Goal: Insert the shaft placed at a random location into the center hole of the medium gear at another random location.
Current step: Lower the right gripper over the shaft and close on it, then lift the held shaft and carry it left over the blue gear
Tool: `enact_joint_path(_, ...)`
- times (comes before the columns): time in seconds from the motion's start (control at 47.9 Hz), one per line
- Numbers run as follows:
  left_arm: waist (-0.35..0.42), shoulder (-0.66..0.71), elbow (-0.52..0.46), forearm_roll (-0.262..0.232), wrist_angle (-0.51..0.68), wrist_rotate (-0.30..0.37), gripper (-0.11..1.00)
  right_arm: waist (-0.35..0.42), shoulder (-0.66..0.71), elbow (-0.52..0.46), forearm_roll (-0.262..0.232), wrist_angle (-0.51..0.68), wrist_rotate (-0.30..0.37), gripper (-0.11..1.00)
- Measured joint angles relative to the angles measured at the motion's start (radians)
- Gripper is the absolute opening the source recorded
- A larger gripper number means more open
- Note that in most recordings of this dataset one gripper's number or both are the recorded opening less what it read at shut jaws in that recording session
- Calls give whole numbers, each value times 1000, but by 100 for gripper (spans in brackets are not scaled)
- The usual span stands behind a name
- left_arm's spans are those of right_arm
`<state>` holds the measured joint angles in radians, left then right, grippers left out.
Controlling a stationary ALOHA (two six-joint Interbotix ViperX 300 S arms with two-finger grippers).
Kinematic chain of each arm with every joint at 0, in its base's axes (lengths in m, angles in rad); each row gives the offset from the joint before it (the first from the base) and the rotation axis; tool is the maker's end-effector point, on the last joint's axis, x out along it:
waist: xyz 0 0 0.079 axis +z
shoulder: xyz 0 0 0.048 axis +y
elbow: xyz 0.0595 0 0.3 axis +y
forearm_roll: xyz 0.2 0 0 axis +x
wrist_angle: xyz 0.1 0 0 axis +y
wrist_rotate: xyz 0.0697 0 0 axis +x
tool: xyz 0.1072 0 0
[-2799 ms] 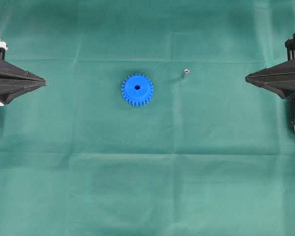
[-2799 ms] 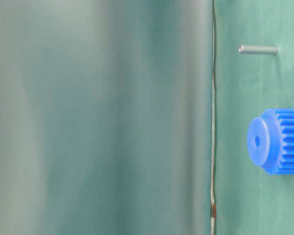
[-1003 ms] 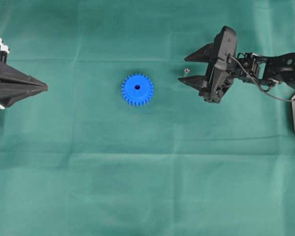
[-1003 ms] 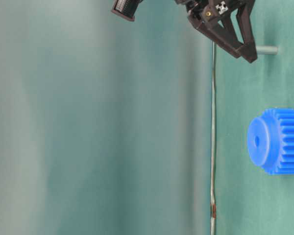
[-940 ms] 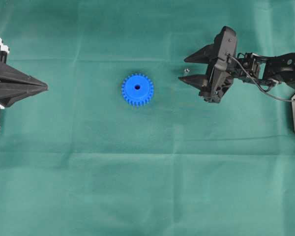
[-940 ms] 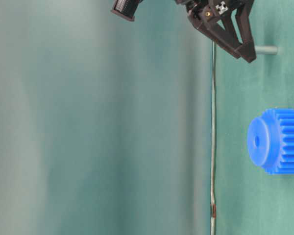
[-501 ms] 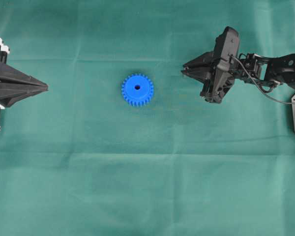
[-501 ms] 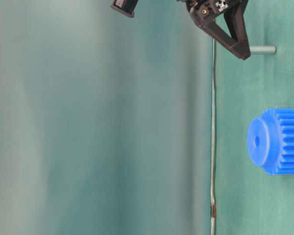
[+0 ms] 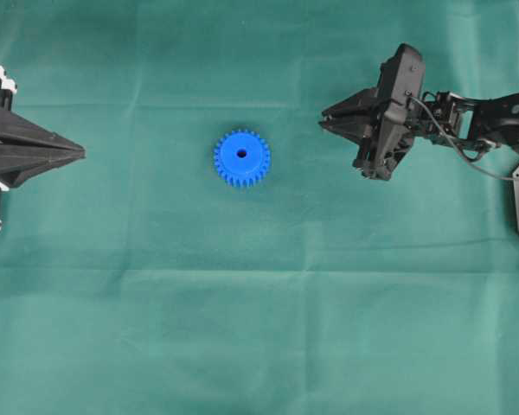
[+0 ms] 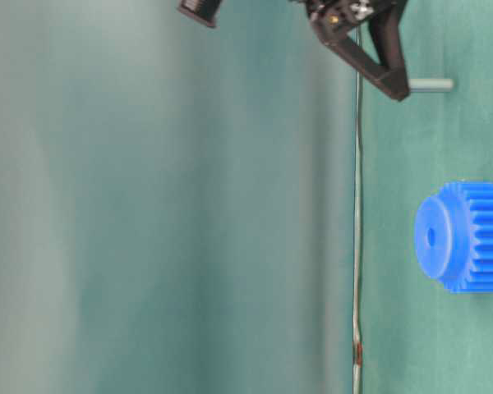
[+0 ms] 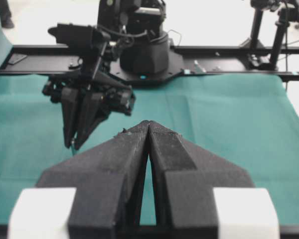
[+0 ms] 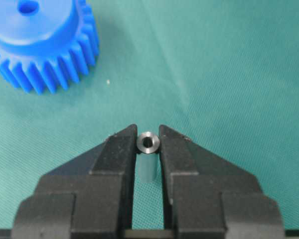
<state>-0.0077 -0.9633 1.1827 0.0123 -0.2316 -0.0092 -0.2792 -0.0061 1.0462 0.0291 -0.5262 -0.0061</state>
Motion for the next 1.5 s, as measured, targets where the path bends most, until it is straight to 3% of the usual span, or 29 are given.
enact_joint_path(0.355,3,0,0,0,0,0,0,0,-183,-9,0,178,2,15)
enact_joint_path(0.689,5,0,0,2,0,0,0,12,-195,-43,0,202,2,15)
enact_joint_path(1.504,5,0,0,2,0,0,0,144,57,-367,0,242,2,15)
